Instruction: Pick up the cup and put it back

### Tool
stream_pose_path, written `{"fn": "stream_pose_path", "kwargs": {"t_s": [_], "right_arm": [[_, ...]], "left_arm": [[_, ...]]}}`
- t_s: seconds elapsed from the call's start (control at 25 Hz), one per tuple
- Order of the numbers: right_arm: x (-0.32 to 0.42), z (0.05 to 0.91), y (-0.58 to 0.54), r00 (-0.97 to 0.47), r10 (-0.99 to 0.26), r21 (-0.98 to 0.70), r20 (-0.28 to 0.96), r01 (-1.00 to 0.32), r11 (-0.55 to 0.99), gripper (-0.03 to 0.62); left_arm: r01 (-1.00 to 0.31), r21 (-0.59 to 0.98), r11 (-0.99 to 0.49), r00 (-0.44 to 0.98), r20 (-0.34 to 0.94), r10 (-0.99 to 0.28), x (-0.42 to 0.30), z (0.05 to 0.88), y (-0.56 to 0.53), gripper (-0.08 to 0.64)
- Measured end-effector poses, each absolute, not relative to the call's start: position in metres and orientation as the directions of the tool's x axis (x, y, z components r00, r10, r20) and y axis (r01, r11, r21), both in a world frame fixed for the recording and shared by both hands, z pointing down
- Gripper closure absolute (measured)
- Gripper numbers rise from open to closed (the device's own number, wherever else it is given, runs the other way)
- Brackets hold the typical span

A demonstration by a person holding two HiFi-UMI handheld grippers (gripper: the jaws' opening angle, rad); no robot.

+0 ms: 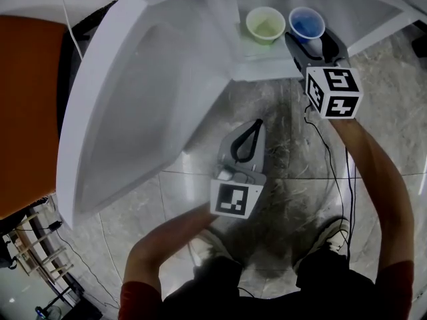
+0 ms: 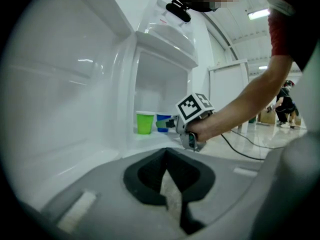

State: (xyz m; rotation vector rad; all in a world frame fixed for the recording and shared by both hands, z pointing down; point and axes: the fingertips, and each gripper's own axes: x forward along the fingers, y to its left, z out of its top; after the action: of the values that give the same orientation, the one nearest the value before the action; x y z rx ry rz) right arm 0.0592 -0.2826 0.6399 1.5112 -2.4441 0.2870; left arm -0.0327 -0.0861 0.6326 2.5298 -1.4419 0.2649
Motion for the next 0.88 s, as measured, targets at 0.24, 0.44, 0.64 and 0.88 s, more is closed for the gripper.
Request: {"fn": "stream_pose_path", "kwargs": {"t_s": [0.24, 0.44, 0.64, 0.88], "right_arm": [[0.066, 0.64, -0.28, -0.407, -0.853, -0.038, 0.326, -0.908, 0.418, 0.282], [0.074, 0.643, -0.266, -0.403, -0.853, -0.035, 0.332, -0.909, 0.415, 0.282], [0.078, 0.643, -0.247, -0.412, -0.844, 0.005, 0.343, -0.898, 0.44, 0.282], [0.082, 0.644, -0.219, -0.43, -0.829, 0.021, 0.358, -0.884, 0.468, 0.282]], "left_arm": [[-0.864, 0.096, -0.494, 0.501, 0.26, -0.825, -0.033, 0.631, -0.087, 0.56], [-0.864, 0.086, -0.497, 0.501, 0.257, -0.826, -0.033, 0.629, -0.086, 0.56], [-0.861, 0.071, -0.504, 0.503, 0.269, -0.821, -0.031, 0.628, -0.083, 0.56], [-0.863, 0.041, -0.503, 0.495, 0.264, -0.828, -0.032, 0.621, -0.082, 0.56]]}}
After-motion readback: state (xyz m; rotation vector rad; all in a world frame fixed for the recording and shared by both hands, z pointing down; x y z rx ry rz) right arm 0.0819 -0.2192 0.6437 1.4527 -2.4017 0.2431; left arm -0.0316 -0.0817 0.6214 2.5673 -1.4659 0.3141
